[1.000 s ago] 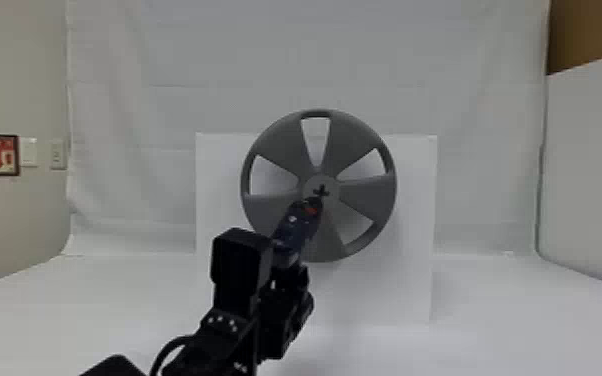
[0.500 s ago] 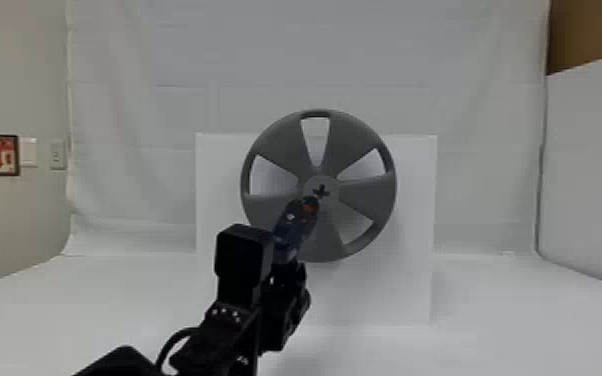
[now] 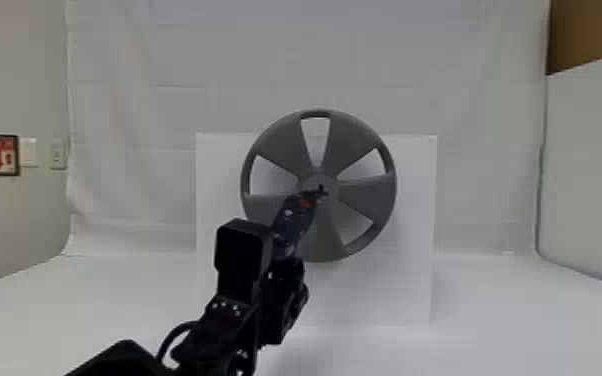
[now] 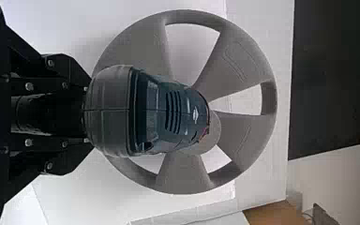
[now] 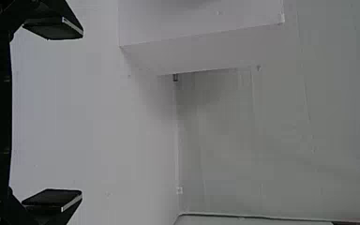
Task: Grasp the drill and bring into the middle of wheel
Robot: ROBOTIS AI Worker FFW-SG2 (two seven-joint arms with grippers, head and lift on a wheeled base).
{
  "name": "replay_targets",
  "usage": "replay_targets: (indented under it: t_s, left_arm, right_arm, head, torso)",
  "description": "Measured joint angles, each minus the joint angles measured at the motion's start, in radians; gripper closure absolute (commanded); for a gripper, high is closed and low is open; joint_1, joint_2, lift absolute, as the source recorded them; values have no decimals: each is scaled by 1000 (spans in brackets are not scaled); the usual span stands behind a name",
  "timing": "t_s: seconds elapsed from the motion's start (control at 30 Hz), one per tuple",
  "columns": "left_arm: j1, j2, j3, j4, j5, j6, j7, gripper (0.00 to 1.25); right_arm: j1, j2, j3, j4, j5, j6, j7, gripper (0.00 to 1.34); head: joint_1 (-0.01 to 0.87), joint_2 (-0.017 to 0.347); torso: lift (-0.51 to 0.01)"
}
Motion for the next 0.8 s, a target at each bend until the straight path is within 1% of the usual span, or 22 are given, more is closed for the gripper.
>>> replay_targets:
  t_s: [0.8]
  left_arm:
    - [0, 0, -2, 1, 0, 0, 0, 1213]
  right_arm:
    - [1, -3, 2, 0, 3, 2, 0, 102]
  head:
    - [54, 31]
  torso:
    - [-403]
